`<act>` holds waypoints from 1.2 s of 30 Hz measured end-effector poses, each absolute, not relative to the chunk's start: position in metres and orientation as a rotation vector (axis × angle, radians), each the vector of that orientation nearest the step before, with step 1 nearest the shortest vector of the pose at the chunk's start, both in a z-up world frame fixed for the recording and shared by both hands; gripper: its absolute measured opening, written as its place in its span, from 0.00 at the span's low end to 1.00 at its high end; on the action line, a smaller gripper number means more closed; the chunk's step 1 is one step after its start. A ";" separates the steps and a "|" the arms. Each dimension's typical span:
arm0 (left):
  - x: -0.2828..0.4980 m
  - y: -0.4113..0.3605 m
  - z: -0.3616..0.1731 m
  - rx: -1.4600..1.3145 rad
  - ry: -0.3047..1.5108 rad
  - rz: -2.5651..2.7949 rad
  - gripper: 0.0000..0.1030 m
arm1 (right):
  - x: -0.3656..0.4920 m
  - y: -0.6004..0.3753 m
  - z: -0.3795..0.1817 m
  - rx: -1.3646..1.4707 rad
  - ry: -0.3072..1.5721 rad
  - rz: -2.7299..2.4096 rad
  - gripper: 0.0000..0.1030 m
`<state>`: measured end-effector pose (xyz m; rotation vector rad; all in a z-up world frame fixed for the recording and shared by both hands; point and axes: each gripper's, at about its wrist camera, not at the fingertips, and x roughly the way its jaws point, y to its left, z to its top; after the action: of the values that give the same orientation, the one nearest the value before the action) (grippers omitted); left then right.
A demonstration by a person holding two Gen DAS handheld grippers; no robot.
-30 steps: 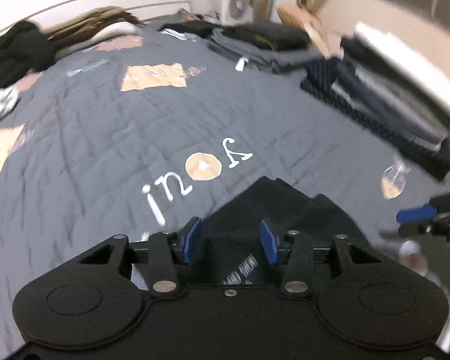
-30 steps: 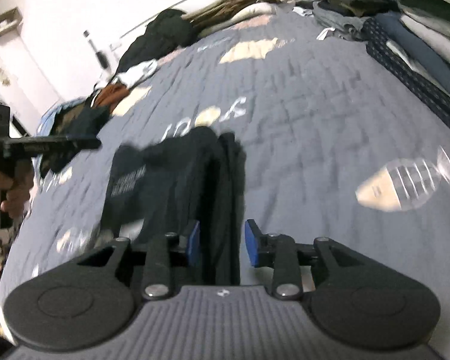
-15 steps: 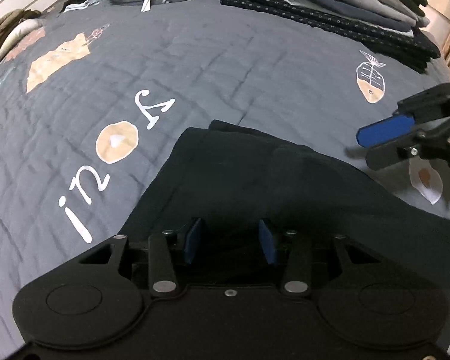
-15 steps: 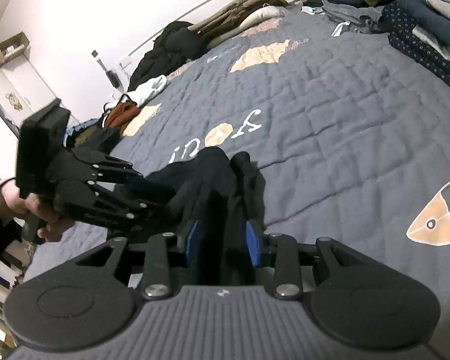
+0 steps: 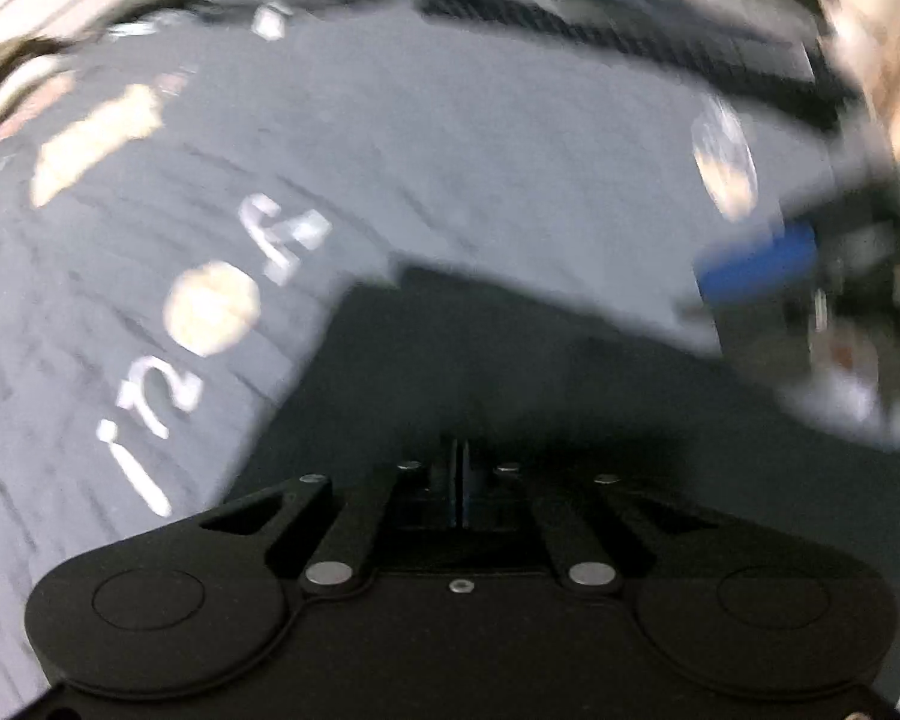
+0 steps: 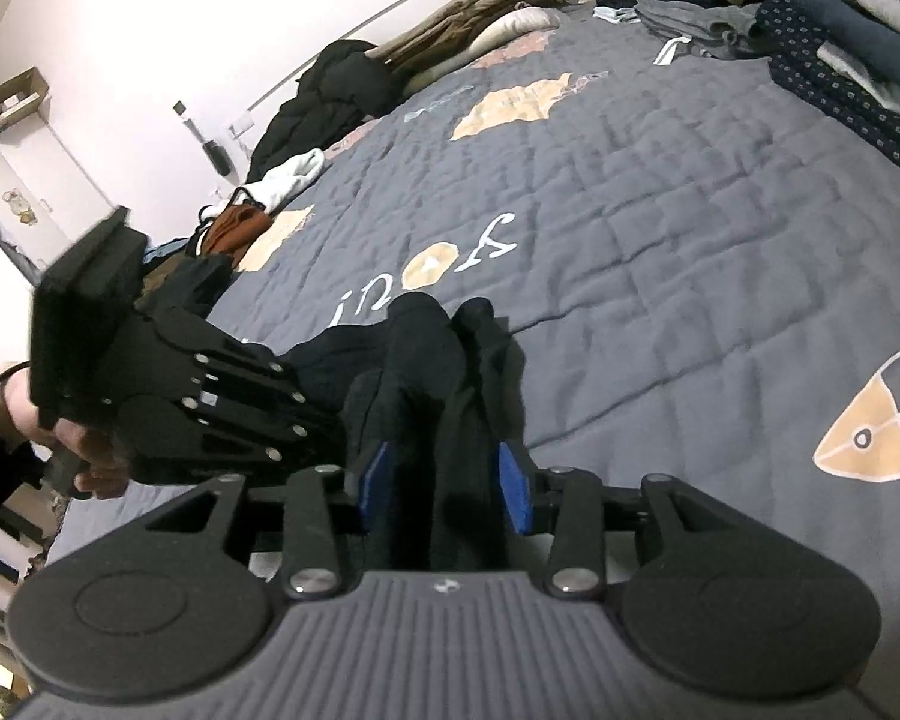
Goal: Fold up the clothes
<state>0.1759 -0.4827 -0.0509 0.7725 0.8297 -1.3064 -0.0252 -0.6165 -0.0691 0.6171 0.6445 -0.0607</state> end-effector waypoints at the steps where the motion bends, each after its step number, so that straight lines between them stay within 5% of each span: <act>1: 0.181 -0.482 -0.045 0.729 0.822 -1.295 0.00 | -0.026 -0.617 -0.069 0.619 0.642 -0.065 0.39; 8: 0.203 -0.470 -0.021 0.579 0.776 -1.232 0.05 | -0.023 -0.618 -0.071 0.634 0.602 -0.095 0.39; 12: 0.202 -0.457 -0.027 0.639 0.759 -1.213 0.50 | -0.014 -0.617 -0.072 0.611 0.581 -0.092 0.39; 13: 0.201 -0.454 -0.028 0.654 0.755 -1.208 0.52 | -0.010 -0.617 -0.073 0.613 0.579 -0.085 0.39; 21: 0.199 -0.430 -0.039 0.772 0.720 -1.168 0.51 | 0.025 -0.614 -0.071 0.579 0.584 -0.032 0.42; 24: 0.200 -0.422 -0.041 0.803 0.712 -1.155 0.38 | 0.034 -0.607 -0.076 0.576 0.595 -0.029 0.42; 36: 0.227 -0.415 -0.016 0.717 0.780 -1.150 0.40 | 0.038 -0.605 -0.079 0.650 0.609 0.011 0.42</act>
<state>0.2268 -0.4152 -0.0163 0.7165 0.7799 -1.1496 0.0383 -0.6055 -0.0795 0.6499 0.6090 0.0114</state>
